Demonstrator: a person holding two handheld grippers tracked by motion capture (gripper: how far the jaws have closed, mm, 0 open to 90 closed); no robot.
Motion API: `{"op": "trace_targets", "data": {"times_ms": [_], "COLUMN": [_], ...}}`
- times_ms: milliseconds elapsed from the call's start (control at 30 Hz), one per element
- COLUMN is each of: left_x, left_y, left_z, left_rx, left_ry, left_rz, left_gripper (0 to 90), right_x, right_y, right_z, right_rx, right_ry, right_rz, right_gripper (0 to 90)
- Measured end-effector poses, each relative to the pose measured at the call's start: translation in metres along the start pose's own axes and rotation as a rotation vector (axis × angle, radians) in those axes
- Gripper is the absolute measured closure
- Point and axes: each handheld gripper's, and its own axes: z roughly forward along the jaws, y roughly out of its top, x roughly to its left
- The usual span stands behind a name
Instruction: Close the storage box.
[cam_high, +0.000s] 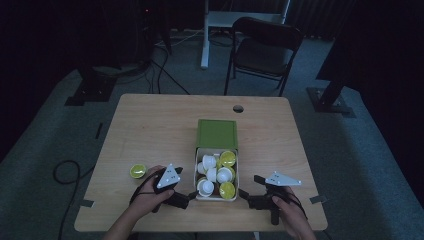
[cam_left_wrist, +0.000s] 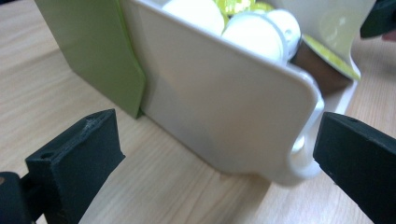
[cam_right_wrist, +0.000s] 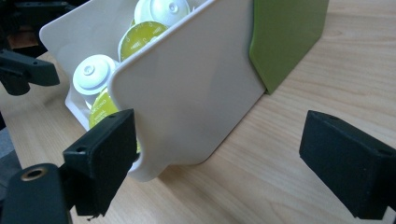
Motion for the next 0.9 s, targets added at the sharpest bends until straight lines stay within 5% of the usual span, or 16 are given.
{"op": "trace_targets", "data": {"times_ms": [333, 900], "left_x": [0.004, 0.013], "left_y": [0.0, 0.003], "left_z": [0.006, 0.011], "left_rx": [0.002, -0.011], "left_ry": [0.002, 0.001], "left_rz": [-0.014, -0.022], "left_gripper": [1.0, 0.9], "right_x": [0.005, -0.002], "right_y": [0.001, 0.007], "right_z": [-0.004, 0.009], "right_rx": [-0.019, -0.013], "right_ry": [0.064, 0.071], "right_rz": [-0.008, -0.037], "right_gripper": [10.8, 10.7]}}
